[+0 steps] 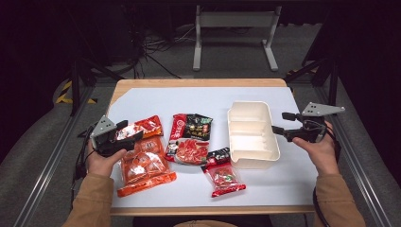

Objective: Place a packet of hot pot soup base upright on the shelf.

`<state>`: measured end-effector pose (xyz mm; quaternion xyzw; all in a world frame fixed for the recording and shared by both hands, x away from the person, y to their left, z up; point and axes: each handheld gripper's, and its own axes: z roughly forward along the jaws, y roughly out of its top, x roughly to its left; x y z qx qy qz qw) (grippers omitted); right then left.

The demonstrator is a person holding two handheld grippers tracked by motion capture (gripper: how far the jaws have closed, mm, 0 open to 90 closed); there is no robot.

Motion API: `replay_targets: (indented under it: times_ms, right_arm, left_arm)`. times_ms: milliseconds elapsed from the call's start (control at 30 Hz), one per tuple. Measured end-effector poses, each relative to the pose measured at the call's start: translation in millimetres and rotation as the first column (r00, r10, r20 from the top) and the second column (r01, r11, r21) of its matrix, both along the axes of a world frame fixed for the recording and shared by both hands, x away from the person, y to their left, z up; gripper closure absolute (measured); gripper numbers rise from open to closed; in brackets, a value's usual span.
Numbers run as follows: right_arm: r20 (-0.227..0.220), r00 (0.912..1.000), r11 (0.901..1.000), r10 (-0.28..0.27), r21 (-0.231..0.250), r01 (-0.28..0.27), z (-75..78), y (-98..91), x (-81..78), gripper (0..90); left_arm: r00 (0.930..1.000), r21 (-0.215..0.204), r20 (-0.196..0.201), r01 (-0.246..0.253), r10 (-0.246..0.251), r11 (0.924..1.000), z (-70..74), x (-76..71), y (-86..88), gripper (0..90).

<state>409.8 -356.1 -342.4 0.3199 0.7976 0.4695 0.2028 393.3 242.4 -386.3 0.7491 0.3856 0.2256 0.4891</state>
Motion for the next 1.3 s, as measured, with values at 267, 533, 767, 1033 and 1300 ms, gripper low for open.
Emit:
replay_targets:
  times_ms: [267, 533, 767, 1033, 1300]
  right_arm:
    - [-0.010, 0.9996, 0.9996, -0.027, 0.004, 0.027, -2.9, -5.3, 1.8, 29.4]
    - [-0.019, 0.9986, 0.9985, -0.049, 0.023, 0.049, -5.4, -8.4, 4.4, 30.9]
    - [-0.022, 0.9983, 0.9980, -0.054, 0.033, 0.054, -6.7, -11.9, 5.5, 31.0]
    - [-0.028, 0.9979, 0.9976, -0.058, 0.036, 0.060, -7.7, -13.6, 5.3, 31.0]
    - [-0.033, 0.9972, 0.9968, -0.068, 0.041, 0.069, -7.7, -17.9, 2.9, 31.4]
  left_arm:
    - [0.9997, 0.022, -0.014, -0.021, 0.021, 0.9995, 8.7, 2.5, -12.9, 22.0]
    - [0.9999, -0.004, 0.001, -0.017, 0.017, 0.9998, 18.8, 18.4, -21.9, 21.0]
    - [0.9997, -0.007, -0.001, 0.025, -0.025, 0.9997, 26.3, 34.1, -39.2, 19.9]
    - [0.9992, 0.003, -0.024, 0.031, -0.031, 0.9995, 29.1, 50.1, -55.2, 18.7]
    - [0.9988, 0.000, -0.029, 0.040, -0.040, 0.9992, 28.7, 64.1, -69.3, 17.9]
